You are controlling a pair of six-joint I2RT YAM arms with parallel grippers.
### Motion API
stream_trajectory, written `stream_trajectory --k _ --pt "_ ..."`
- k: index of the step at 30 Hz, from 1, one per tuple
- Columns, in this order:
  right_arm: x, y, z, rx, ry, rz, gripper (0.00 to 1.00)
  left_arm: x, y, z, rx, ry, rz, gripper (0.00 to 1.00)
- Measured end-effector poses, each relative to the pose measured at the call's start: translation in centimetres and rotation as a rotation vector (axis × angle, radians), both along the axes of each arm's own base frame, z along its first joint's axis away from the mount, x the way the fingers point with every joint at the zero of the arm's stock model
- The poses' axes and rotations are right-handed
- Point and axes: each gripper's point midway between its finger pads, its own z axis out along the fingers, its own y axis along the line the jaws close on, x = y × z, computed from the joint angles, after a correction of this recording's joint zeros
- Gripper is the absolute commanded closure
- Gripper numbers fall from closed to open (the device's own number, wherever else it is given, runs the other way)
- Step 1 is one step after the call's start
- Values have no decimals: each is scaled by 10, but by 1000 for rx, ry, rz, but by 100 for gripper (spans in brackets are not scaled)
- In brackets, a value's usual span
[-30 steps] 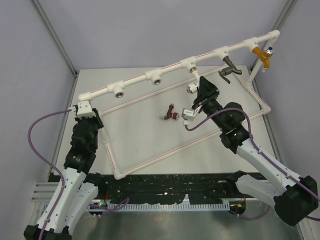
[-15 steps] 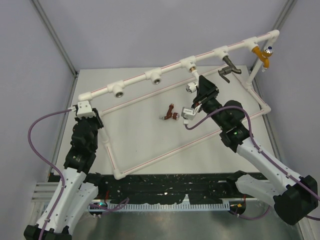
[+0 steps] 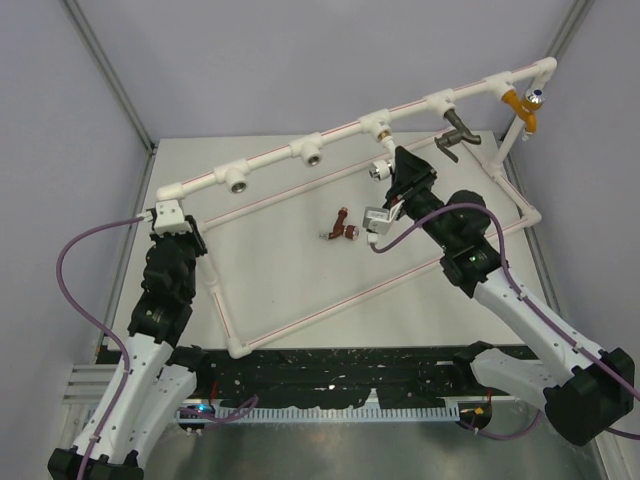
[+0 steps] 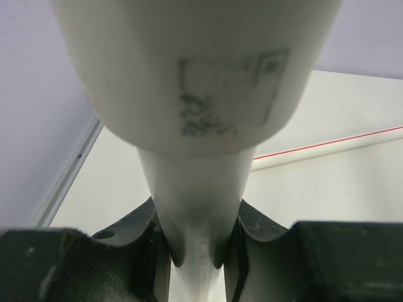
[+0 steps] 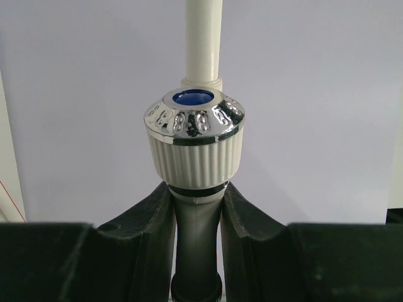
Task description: Install the water faucets
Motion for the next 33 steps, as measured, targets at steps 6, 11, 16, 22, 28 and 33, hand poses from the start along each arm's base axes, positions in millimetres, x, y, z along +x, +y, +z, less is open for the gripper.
stream_trajectory --k 6,11,16,22,28,33 --pt "3 -2 -2 73 49 27 95 0 0 0 1 1 0 100" --pt "6 -1 -1 151 75 44 95 0 0 1 0 -3 0 100" --pt "5 -1 -2 211 86 56 95 0 0 3 -1 -6 0 100" --pt "5 2 -1 312 132 79 95 0 0 3 -1 -7 0 100" --pt "3 5 -1 486 222 108 95 0 0 3 -1 -5 0 100" --pt "3 5 1 700 321 129 95 0 0 3 -1 -5 0 100"
